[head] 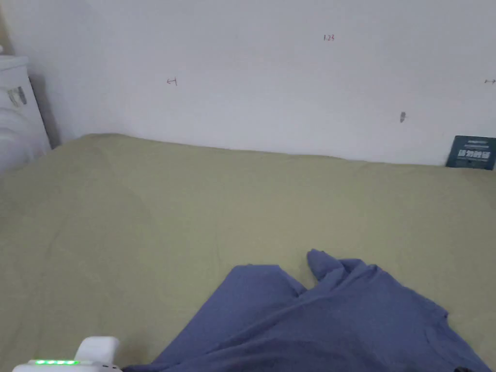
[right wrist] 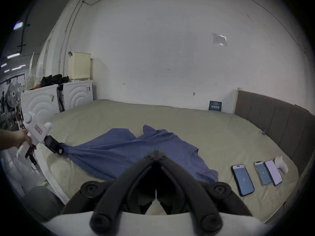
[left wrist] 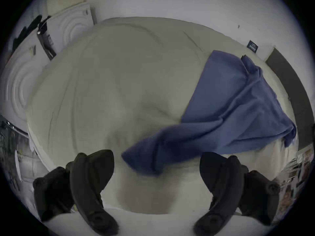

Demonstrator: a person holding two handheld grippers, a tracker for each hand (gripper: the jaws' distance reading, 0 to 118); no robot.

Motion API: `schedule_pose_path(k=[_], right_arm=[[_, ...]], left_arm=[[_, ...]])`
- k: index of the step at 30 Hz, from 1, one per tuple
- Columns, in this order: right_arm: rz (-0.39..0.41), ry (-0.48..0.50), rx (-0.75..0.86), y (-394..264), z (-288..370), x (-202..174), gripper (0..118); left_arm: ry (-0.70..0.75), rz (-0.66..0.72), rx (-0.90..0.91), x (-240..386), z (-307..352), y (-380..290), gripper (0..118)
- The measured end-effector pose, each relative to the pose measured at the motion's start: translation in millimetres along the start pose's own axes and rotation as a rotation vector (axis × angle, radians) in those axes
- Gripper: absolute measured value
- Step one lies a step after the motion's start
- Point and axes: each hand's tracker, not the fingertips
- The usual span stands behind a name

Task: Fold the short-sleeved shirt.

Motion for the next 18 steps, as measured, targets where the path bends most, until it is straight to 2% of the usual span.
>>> schedule_pose_path(k=[2, 3, 5, 9, 11, 13, 14, 15, 16, 17, 18], right_arm=[[0.008, 0.004, -0.021, 2.9, -6.9, 5.7, 0], [0.026, 0.003, -0.035, 6.1, -14.5, 9.4, 0], [0.079, 0.026, -0.063, 15.7, -34.7, 19.2, 0], [0.130, 0.106, -0.179, 65.9, -120.2, 43.4, 0], [0.190, 0.179, -0.248, 97.5, -183.0, 52.0, 0], [0.277, 0.206, -0.342, 123.1, -255.5, 57.9, 0], [0.287, 0.258, -0.432, 130.3, -289.4, 60.0, 6], [0.294, 0.314, -0.555, 135.3, -327.3, 61.9, 42], [0.285, 0.354, -0.710, 133.7, -361.0, 62.5, 83], [0.298, 0.349, -0.866, 128.0, -383.9, 58.3, 112], [0.330, 0.333, -0.939, 118.1, -402.2, 55.0, 114]], left_arm=[[-0.042, -0.004, 0.021, 6.2, 4.6, 2.8, 99], [-0.064, 0.002, 0.060, 2.7, 10.3, 3.4, 73], [-0.057, -0.024, 0.108, 9.2, 11.3, 5.0, 8], [-0.106, -0.037, 0.066, 17.2, 13.0, 3.6, 8], [-0.104, -0.026, 0.074, 15.0, 10.6, 3.2, 8], [-0.111, -0.001, 0.061, 13.6, 8.1, 0.9, 8], [-0.120, 0.009, 0.060, 13.6, 7.7, -0.7, 8], [-0.120, 0.019, 0.057, 11.4, 6.2, 1.7, 8], [-0.120, 0.026, 0.057, 12.1, 6.1, 0.7, 8], [-0.121, 0.029, 0.056, 12.8, 5.8, 0.4, 8], [-0.120, 0.030, 0.052, 13.2, 5.8, 0.5, 8]])
